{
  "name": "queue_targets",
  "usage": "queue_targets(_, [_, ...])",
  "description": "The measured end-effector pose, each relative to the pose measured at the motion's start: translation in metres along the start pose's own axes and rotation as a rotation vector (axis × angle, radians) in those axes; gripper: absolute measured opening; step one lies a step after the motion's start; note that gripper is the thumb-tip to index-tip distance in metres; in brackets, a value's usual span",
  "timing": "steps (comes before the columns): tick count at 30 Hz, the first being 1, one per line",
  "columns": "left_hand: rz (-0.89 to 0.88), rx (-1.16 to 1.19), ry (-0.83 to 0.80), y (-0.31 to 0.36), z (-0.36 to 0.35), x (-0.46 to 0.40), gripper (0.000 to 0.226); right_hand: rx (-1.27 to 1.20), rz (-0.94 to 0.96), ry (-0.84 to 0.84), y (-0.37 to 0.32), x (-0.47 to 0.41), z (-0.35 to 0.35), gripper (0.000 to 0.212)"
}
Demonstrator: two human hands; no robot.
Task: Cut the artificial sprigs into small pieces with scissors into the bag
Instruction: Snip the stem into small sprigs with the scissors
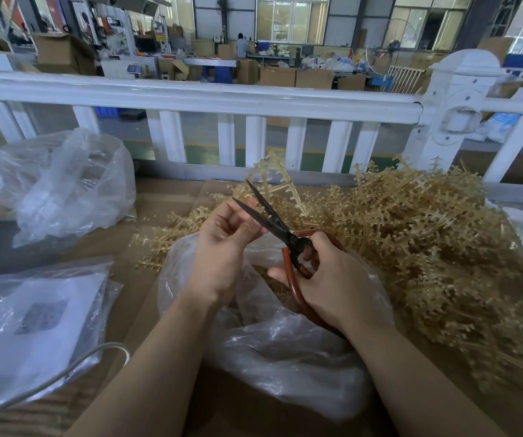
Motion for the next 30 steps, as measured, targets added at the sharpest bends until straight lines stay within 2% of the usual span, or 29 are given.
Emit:
queue_targets(15, [-0.012, 0.069, 0.023, -0.0012, 0.0033, -0.0020, 0.031, 0.117, 0.005, 0.066, 0.0011, 0.0022, 0.0066, 0.076])
queue_targets(21, [0.015, 0.052, 0.027, -0.0025, 0.0064, -0.0022, 0.005, 0.104, 0.025, 0.073, -0.0028, 0.0037, 0.0082, 0.075])
queue_targets(26, [0.036, 0.059, 0.020, -0.0038, 0.0049, -0.0015, 0.017, 0.144, 0.019, 0.083, -0.0010, 0.0022, 0.0083, 0.067])
queue_targets(29, [0.040, 0.042, 0.004, -0.0036, 0.0041, -0.0015, 0.004, 0.178, 0.053, 0.089, -0.0036, 0.0016, 0.0084, 0.065])
queue_targets(30, [0.040, 0.027, 0.002, -0.0039, 0.0046, -0.0013, 0.007, 0.184, 0.055, 0.085, -0.0041, 0.0017, 0.0080, 0.065])
Point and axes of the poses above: each hand's wrist, its own x-axis away from the middle knuckle, its own z-axis out of the back of the hand, y = z × x, the point moved 6 cm from there along -x, towards the middle knuckle, and after that the axes turned 13 degrees about -x, right-handed, at the moved point
